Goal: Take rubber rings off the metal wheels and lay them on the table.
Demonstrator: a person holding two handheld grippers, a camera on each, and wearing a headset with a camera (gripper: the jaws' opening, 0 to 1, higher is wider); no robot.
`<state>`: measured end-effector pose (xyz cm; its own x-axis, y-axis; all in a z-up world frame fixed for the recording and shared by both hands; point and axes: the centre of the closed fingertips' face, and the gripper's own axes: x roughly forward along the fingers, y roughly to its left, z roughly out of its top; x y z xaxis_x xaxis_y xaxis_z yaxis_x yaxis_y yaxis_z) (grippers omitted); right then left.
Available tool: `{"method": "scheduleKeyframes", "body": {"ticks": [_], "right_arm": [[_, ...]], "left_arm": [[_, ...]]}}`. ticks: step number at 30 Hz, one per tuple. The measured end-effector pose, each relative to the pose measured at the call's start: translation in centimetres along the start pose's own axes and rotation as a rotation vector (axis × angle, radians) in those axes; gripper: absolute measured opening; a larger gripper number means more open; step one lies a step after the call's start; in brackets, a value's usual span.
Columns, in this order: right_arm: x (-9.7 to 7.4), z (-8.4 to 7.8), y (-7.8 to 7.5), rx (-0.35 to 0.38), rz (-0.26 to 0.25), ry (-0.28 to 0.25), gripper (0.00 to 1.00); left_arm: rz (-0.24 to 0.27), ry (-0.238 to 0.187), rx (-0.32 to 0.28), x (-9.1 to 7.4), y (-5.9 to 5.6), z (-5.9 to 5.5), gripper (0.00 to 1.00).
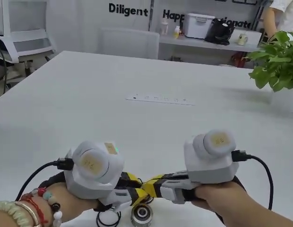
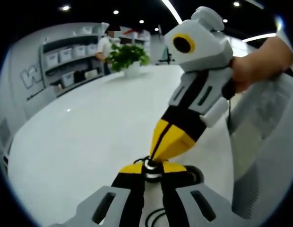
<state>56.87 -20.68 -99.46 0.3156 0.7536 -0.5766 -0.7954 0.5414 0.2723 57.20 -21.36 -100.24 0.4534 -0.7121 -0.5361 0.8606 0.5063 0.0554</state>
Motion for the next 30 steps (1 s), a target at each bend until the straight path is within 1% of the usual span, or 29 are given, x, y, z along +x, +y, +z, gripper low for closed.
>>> {"method": "scheduleKeyframes", "body": {"ticks": [2,5,7,10,14,17,18,20,23,24,25,26,29,30], "right_arm": [[-0.2,-0.4,-0.6,0.016,-0.017,0.015,0.00],[-0.4,-0.7,-1.3,0.034,-0.043,0.021,0.00],[-0.4,-0.7,-1.3,0.047,-0.045,0.019,0.00],[-0.3,-0.9,-1.4,0.038,-0.051,0.025,0.00],[-0.4,-0.9,-1.3,0.037,-0.051,0.027,0.00],[-0.4,-0.7,-1.3,0.045,-0.048,0.020,0.00],[-0.5,-0.5,-1.2,0.045,-0.047,0.016,0.00],[-0.5,-0.4,-1.1,0.046,-0.044,0.012,0.00],[-0.5,-0.3,-1.2,0.047,-0.046,0.010,0.00],[-0.5,-0.3,-1.2,0.047,-0.048,0.011,0.00],[-0.5,-0.3,-1.2,0.048,-0.048,0.011,0.00],[-0.5,-0.3,-1.2,0.050,-0.047,0.009,0.00],[-0.6,0.0,-1.0,0.052,-0.042,0.000,0.00],[-0.6,0.1,-1.0,0.050,-0.041,-0.003,0.00]], "left_arm": [[0.001,0.000,0.003,0.0,0.0,0.0,0.13],[0.003,-0.005,0.004,0.0,0.0,0.0,0.13],[0.003,-0.003,0.014,0.0,0.0,0.0,0.13],[0.007,0.008,0.034,0.0,0.0,0.1,0.13],[0.001,0.033,0.034,-0.1,0.0,0.1,0.14],[0.001,0.030,0.031,-0.4,0.1,0.4,0.15],[0.006,0.029,0.041,-0.5,0.2,0.5,0.17],[0.002,0.027,0.061,-0.7,0.1,0.8,0.17],[-0.005,0.002,0.080,-1.0,-0.1,1.8,0.19],[-0.013,-0.007,0.072,-1.1,-0.2,2.1,0.20],[-0.041,-0.022,0.049,-1.2,-0.7,2.6,0.21],[-0.047,-0.031,0.047,-1.4,-0.8,2.9,0.22],[-0.057,-0.046,0.078,-1.9,-1.2,3.7,0.25],[-0.062,-0.044,0.087,-2.0,-1.3,3.8,0.27]]}}
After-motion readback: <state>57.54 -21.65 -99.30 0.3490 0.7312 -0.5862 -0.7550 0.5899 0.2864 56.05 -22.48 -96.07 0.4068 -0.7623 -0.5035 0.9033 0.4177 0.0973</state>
